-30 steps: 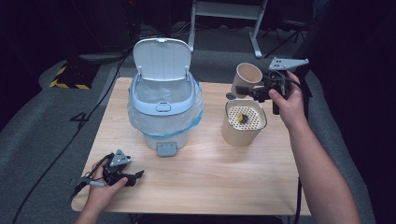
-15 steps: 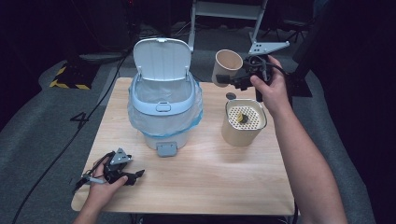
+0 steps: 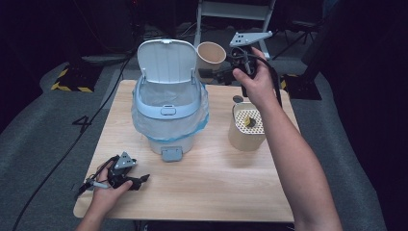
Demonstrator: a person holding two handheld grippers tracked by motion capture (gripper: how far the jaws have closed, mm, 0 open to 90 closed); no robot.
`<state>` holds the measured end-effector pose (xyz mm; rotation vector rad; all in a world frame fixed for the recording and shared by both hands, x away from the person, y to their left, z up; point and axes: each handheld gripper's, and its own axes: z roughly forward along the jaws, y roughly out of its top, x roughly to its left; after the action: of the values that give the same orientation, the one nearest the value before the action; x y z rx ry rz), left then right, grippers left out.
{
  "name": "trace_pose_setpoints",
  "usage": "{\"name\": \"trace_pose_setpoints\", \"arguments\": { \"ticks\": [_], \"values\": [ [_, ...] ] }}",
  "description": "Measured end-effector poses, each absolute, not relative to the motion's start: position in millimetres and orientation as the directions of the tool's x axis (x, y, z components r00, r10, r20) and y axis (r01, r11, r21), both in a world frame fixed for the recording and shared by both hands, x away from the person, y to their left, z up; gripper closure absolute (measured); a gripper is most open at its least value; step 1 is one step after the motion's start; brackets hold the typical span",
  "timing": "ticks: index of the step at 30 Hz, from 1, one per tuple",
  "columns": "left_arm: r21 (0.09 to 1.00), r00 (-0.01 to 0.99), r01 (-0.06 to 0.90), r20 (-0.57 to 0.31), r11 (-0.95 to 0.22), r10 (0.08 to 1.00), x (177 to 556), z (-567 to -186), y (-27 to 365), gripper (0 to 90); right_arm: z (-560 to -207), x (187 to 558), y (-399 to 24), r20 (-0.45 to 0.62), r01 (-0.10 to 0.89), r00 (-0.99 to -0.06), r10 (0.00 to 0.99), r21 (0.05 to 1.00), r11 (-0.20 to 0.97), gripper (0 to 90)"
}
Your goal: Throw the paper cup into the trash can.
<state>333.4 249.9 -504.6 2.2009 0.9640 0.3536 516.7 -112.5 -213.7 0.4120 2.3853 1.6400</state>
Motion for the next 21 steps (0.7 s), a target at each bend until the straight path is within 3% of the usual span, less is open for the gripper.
{"name": "trace_pose_setpoints", "arguments": {
  "ticks": [21],
  "values": [
    [0.694,0.688,0.535,-0.027,-0.481,0.725,333,-505,250,19.4,-235,519,-49,-0.011,0.126,-0.940,0.341,0.917,0.377,28.4]
  ]
}}
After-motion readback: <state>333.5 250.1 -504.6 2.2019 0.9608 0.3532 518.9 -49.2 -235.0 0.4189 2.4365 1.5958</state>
